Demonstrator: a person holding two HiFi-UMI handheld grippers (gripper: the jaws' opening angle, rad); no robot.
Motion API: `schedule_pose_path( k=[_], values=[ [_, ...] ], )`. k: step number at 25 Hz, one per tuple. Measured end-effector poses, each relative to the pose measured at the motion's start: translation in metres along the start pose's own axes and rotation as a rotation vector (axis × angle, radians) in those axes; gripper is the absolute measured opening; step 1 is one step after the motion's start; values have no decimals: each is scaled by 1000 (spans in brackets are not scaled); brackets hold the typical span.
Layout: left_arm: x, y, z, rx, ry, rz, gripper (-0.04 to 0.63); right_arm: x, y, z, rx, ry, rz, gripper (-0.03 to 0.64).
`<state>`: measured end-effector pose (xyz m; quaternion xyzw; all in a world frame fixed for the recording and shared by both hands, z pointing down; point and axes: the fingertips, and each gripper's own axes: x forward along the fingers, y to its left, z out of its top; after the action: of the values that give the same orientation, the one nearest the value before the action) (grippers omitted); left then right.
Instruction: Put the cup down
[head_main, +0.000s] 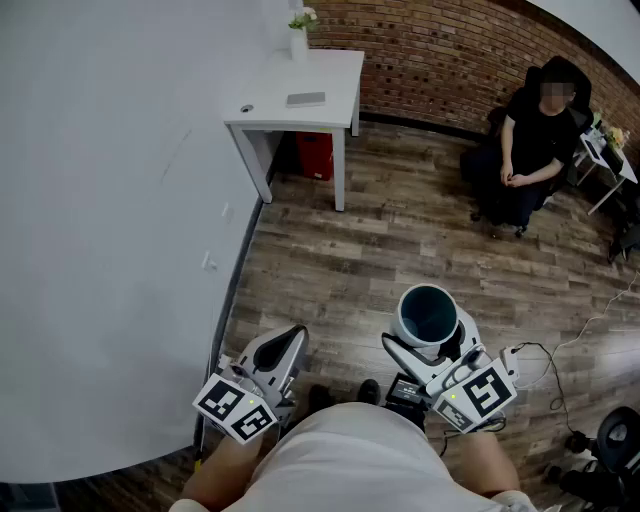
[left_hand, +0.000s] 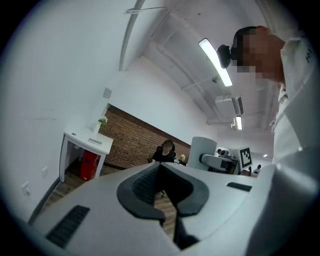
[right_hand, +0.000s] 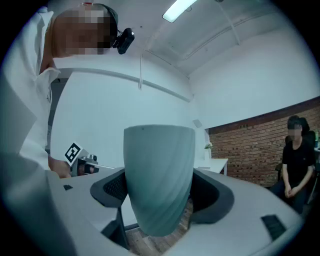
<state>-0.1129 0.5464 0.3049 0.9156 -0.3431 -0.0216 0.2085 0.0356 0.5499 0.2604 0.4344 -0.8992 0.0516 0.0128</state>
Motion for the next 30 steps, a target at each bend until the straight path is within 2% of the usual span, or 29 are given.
schedule_pose_path(
  k=[26,30],
  values=[
    [1,-8,-4,45,24,10,8,-10,-9,-3,23,6,-36,373],
    [8,-8,-7,51,34,15,54,-11,-16,-6,26,9,-38,373]
  ],
)
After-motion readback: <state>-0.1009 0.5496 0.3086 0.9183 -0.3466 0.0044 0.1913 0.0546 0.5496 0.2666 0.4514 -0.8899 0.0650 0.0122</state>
